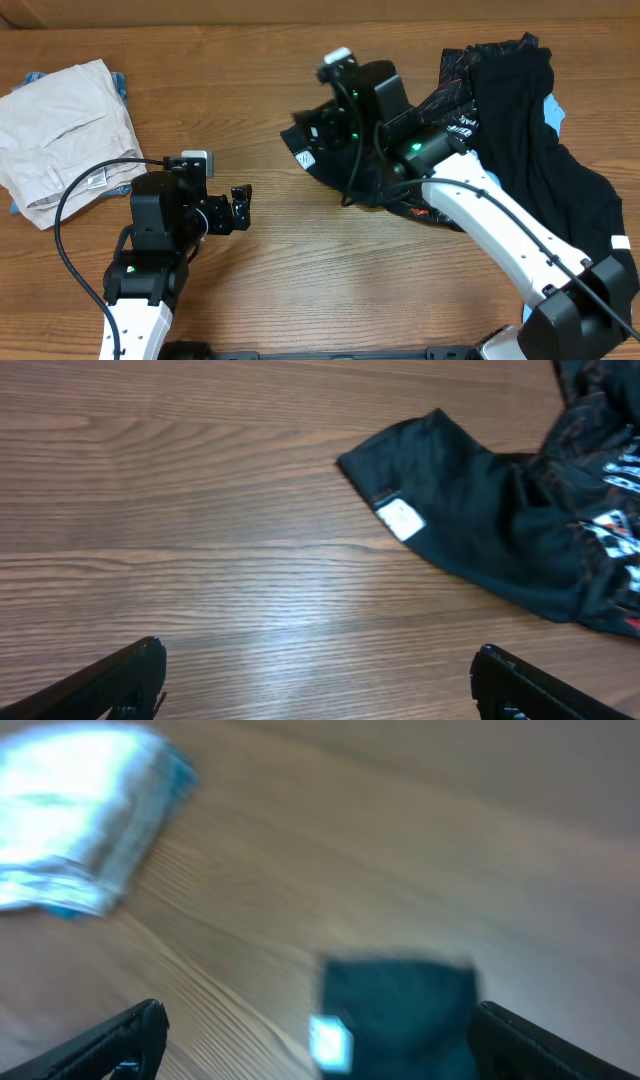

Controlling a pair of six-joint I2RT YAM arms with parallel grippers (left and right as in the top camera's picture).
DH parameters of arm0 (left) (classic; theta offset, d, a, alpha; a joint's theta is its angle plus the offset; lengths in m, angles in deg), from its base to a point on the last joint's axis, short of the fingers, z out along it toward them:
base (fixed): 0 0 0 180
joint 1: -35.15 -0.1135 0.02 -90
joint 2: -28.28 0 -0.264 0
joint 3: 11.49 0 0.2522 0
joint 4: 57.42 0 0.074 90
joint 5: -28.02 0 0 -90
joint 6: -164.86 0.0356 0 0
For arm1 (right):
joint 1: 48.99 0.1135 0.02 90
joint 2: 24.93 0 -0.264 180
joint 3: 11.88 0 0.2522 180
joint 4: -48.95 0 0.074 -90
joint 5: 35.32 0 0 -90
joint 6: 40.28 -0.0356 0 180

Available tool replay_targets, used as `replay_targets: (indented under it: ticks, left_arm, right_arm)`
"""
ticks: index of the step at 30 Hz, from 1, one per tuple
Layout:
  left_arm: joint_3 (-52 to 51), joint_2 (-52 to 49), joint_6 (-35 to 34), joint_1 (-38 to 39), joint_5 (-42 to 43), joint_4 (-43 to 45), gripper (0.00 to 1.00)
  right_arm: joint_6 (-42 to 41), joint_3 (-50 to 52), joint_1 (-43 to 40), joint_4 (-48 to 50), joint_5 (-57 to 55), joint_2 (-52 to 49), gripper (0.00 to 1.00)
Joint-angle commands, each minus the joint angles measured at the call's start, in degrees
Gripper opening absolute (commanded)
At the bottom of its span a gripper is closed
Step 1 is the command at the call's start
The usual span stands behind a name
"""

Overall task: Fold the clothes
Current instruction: 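Grasp the black jersey with the right gripper and drag it left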

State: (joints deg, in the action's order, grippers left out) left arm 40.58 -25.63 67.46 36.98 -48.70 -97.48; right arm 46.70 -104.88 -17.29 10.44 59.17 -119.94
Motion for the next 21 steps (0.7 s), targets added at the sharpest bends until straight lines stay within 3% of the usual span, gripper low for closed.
replay_targets:
  ticks: [1, 5, 11, 21]
  left_arm:
    - [1.25, -0.13, -0.57, 0.15, 3.76, 0.44, 1.00]
    - [1.25, -1.53, -2.43, 2.86, 5.25, 1.88, 1.00]
    - [1.25, -8.07, -14.86, 11.23, 6.71, 6.91, 1.00]
    - [1.27, -27.67, -30.25, 29.73, 7.54, 31.45, 1.00]
  right_arm:
    - [-7.21, -0.61, -4.81, -7.34, -13.68, 0.37, 1.00]
    - [-9.25, -0.61, -10.32, -16.98, -15.58, 0.37, 1.00]
    - [-9.25, -0.61, -18.03, -25.94, -15.37, 0.37, 1.00]
    - [-9.25, -0.61, -26.38, -29.51, -11.32, 0.37, 1.00]
